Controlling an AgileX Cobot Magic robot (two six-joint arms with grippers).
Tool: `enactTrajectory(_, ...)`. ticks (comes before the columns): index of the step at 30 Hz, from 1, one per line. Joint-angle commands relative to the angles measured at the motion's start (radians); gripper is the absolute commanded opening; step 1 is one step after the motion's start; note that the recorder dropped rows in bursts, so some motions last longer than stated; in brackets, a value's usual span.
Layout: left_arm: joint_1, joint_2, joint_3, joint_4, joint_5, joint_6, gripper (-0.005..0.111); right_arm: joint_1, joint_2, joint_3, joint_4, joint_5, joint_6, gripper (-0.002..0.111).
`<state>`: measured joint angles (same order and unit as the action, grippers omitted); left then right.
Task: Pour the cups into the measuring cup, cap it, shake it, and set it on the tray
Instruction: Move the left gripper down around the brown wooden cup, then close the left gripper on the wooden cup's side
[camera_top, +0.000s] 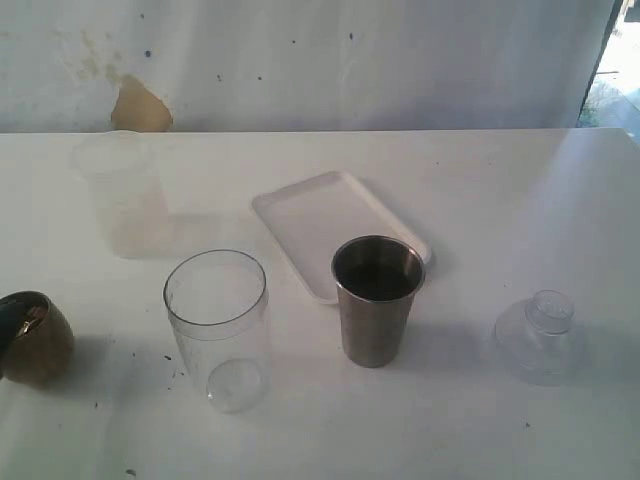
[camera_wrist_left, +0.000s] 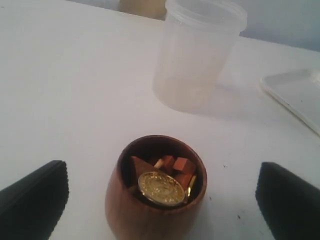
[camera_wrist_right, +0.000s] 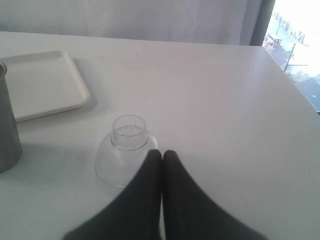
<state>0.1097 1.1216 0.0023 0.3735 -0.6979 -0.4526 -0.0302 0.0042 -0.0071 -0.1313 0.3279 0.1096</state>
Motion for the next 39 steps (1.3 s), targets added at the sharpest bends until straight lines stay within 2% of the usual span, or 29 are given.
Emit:
enactTrajectory(1,-0.005,0.099,-0.002,0.042,-0.126,0.038,0.096,0.001,-0.004,0.007,0.002,-0.01,0.0,0.0)
enactTrajectory(11,-0.005,0.267,-0.013,0.043,-0.169,0.092,0.096,0.001,-0.004,0.007,0.002,-0.01,0.0,0.0)
enactTrajectory(33,-0.005,0.671,-0.174,0.074,-0.232,0.188,0.096,0.001,-0.004,0.007,0.002,-0.01,0.0,0.0)
enactTrajectory(39,-0.005,0.729,-0.178,0.031,-0.311,0.247,0.096,0.001,-0.004,0.007,0.002,-0.01,0.0,0.0)
